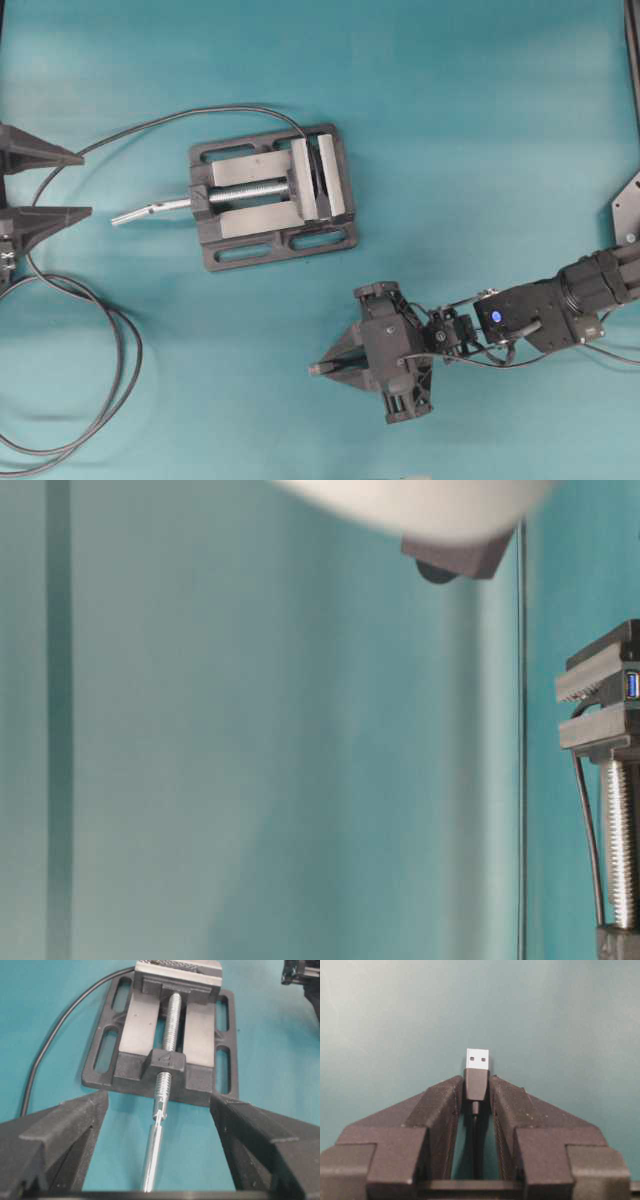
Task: Insert the USB cable into the fixed female connector.
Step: 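Rotate the right gripper holding the black USB plug toward the vise, then move the right gripper to align the USB plug below the female port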
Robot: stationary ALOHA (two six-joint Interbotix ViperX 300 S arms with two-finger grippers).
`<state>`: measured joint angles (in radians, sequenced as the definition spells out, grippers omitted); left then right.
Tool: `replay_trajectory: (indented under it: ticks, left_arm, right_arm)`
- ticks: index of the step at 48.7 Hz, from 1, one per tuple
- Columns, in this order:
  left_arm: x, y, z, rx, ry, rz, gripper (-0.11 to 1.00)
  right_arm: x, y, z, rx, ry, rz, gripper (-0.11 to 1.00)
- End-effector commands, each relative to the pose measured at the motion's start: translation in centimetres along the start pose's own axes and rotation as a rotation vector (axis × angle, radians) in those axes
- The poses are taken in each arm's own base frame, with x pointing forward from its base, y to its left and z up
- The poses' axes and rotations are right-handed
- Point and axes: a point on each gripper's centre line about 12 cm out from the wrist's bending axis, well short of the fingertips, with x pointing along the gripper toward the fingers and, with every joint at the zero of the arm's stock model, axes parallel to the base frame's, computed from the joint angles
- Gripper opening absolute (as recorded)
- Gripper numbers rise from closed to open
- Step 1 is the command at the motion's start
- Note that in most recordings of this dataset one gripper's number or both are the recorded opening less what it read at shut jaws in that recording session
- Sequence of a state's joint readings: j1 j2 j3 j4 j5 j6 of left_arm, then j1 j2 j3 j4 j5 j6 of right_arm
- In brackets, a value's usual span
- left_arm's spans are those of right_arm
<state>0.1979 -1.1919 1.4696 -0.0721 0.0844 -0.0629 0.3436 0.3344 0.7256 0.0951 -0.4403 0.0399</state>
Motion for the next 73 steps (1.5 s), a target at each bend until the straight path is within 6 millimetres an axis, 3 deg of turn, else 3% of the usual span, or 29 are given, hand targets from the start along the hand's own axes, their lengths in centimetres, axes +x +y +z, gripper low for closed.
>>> replay_trajectory:
  ticks: [1,11,21,36,62,73]
  left_arm:
    - [0.1,-0.1,0.4,-0.009,-0.004,-0.001,0.96]
    - [0.1,0.0,0.2,-0.006,-0.009,0.0,0.96]
    - [0.1,0.4,-2.0,-0.008,-0.079,0.003,0.96]
    - [0.1,0.5,-1.9,-0.007,-0.111,0.004,0.96]
    - [0.1,0.5,-1.9,-0.007,-0.11,0.004,0.96]
    - [0.1,0.5,-1.9,-0.007,-0.11,0.004,0.96]
  right_arm:
    - [-0.2,0.2,0.7,0.001,-0.026,0.004,0.25]
    - [-0.4,0.3,0.5,-0.002,-0.039,0.006,0.21]
    - [-0.6,-0.2,1.0,0.048,-0.108,-0.023,0.21]
    - [-1.0,-1.2,0.6,0.119,-0.128,-0.16,0.21]
    - [0.2,-2.6,1.9,0.282,-0.194,-0.724,0.21]
    - [-0.2,-3.6,2.1,0.409,-0.19,-1.019,0.21]
